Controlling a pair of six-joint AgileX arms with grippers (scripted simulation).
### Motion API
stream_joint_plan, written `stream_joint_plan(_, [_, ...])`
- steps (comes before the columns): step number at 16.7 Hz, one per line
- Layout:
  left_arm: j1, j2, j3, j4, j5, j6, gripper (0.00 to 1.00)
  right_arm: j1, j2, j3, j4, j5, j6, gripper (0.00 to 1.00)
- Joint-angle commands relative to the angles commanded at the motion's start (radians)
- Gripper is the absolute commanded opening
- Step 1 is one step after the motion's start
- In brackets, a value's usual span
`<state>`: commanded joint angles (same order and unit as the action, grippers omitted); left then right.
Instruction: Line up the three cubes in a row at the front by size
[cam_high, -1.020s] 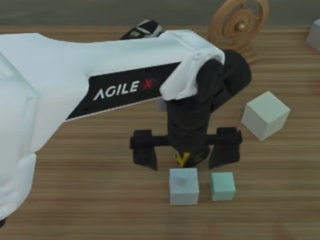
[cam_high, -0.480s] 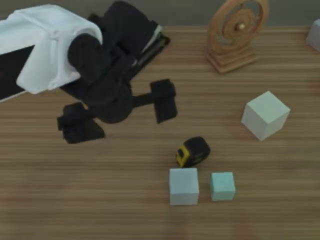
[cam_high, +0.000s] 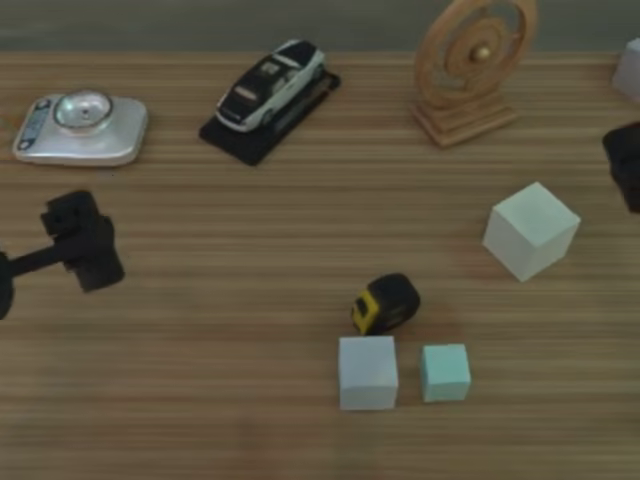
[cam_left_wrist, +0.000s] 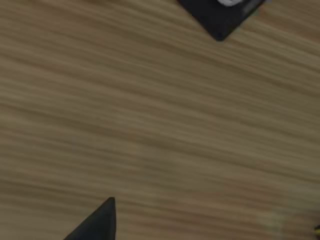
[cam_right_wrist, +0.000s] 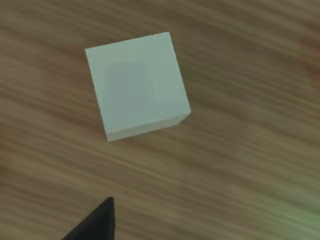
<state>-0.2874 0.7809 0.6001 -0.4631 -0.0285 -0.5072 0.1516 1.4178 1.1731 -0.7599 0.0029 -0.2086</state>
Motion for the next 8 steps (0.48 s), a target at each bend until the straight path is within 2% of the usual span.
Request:
stream_joint_plan(4, [0.147, -0.349, -0.289, 0.198, 0.006, 0.201, 1.00, 0.043, 0.390, 0.319, -0.216, 0.000, -0.059, 1.00])
stream_joint_plan(8, [0.250, -0.622, -0.490, 0.359, 0.018, 0.382, 1.00, 0.076, 0.687, 0.584, -0.371, 0.000, -0.104, 1.00])
